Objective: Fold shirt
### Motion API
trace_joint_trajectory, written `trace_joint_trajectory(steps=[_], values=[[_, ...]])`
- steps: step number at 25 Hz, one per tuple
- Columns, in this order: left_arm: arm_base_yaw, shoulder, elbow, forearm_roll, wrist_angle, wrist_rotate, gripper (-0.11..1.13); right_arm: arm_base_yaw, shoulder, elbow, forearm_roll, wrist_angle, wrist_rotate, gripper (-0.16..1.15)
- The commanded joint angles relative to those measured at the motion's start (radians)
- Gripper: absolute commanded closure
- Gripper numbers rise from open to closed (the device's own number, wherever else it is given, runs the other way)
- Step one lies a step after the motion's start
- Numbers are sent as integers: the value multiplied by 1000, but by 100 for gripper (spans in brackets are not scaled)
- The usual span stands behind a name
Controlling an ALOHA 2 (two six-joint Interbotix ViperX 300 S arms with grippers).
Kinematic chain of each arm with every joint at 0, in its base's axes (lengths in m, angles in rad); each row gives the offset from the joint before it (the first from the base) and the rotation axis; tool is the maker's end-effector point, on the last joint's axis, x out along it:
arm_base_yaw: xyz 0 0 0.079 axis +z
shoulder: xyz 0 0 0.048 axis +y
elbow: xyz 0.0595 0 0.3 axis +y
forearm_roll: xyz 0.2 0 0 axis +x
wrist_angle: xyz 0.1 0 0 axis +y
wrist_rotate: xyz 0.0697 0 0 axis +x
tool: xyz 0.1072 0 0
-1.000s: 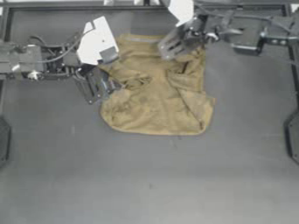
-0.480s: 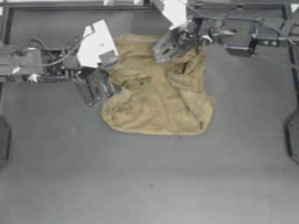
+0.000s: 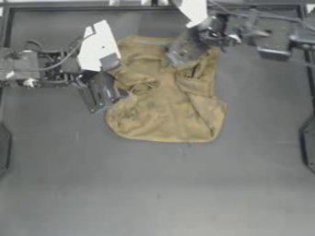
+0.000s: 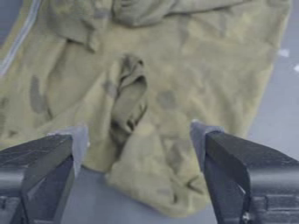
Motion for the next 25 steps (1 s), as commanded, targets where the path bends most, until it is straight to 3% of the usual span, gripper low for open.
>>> trace_joint_trajectory(steps=[1, 3, 9, 15, 17, 25], values=[[-25, -54, -9, 3, -8, 49, 1, 44, -109, 32, 20, 35, -74, 7], [-41, -52, -9, -2, -8, 72, 0, 60, -153, 61, 51, 29, -114, 7], [-98, -37, -2, 3, -2, 112, -1, 153, -287, 141, 64, 35, -318, 7], [-146, 29, -15, 3, 71, 138, -1, 229, -311, 183, 84, 123, -480, 7], [-158, 58, -29, 3, 98, 147, -1, 238, -302, 186, 104, 153, -500, 7], [-192, 184, -87, 5, 210, 149, 0, 295, -282, 238, 86, 178, -500, 7]])
